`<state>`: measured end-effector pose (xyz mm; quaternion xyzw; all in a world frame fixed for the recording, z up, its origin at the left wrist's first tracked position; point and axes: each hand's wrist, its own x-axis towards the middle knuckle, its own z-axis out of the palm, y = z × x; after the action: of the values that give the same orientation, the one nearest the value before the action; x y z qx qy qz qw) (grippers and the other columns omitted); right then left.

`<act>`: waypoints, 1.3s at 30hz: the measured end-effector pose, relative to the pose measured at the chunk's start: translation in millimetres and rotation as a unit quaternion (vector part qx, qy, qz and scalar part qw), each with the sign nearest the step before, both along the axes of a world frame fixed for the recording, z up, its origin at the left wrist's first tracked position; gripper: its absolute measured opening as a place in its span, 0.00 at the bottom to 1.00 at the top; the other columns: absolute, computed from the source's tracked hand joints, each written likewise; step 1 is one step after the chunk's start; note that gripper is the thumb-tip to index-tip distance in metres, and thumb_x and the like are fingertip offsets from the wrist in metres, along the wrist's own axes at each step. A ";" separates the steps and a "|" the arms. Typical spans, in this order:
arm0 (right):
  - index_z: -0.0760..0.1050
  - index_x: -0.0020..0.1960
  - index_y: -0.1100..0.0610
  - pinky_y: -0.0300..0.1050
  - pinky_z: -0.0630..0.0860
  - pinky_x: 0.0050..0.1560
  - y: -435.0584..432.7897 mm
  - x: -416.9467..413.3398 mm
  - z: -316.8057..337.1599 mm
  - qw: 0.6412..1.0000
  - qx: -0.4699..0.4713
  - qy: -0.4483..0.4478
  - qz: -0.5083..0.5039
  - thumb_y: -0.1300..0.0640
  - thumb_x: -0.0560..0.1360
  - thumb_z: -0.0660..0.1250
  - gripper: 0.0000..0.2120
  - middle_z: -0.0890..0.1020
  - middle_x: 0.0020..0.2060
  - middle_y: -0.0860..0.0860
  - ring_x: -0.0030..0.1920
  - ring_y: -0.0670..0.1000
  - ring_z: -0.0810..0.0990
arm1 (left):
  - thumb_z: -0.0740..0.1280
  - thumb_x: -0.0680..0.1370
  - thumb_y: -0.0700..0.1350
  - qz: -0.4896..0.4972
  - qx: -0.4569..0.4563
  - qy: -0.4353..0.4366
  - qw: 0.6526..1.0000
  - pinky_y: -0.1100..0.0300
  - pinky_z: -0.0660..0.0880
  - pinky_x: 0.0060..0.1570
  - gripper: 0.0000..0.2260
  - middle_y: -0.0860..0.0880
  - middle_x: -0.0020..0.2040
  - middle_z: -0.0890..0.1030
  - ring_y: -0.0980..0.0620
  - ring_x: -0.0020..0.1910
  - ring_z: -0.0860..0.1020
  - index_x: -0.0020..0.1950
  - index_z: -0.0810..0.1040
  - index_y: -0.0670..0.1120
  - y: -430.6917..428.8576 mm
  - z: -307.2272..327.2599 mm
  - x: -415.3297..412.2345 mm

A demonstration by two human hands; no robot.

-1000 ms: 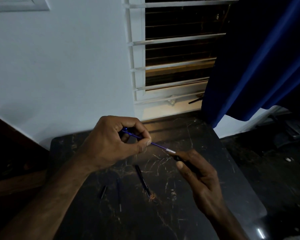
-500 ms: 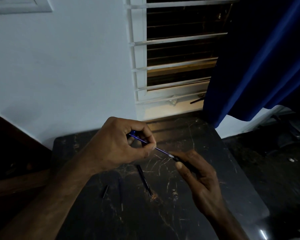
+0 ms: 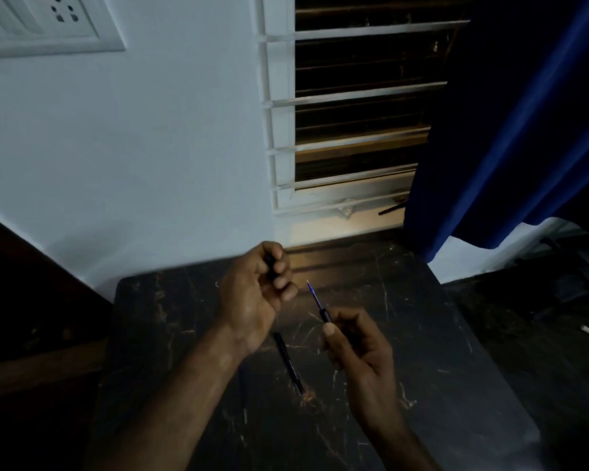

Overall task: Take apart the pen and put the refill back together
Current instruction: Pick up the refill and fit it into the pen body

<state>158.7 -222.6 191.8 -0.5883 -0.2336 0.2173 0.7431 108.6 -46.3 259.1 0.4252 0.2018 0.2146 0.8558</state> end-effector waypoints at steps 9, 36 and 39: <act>0.84 0.52 0.51 0.34 0.79 0.39 5.4 -11.6 0.4 0.999 -0.016 0.001 -0.028 0.60 0.80 0.69 0.06 0.84 0.41 0.51 0.40 0.43 0.82 | 0.56 0.85 0.31 0.070 -0.092 -0.059 0.992 0.50 0.85 0.55 0.14 0.44 0.49 0.86 0.42 0.57 0.87 0.60 0.80 0.42 -13.5 -7.4 -4.5; 0.85 0.52 0.53 0.38 0.78 0.41 2.2 1.0 10.2 0.995 -0.032 -0.083 -0.036 0.62 0.80 0.70 0.07 0.84 0.41 0.53 0.40 0.47 0.81 | 0.71 0.79 0.36 0.067 -0.074 -0.090 0.991 0.57 0.85 0.51 0.10 0.40 0.59 0.88 0.44 0.56 0.88 0.59 0.81 0.43 -13.8 -10.6 -6.6; 0.85 0.52 0.53 0.37 0.78 0.41 2.5 0.3 9.6 0.995 -0.030 -0.085 -0.040 0.60 0.80 0.71 0.05 0.84 0.41 0.53 0.40 0.47 0.82 | 0.71 0.79 0.36 0.064 -0.070 -0.090 0.991 0.57 0.85 0.51 0.09 0.40 0.58 0.88 0.44 0.56 0.88 0.58 0.82 0.43 -14.3 -11.1 -5.5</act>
<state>159.0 -220.1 201.4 -0.6355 -0.2657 0.1437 0.7106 103.2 -60.6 248.0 0.3296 0.1652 0.2917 0.8826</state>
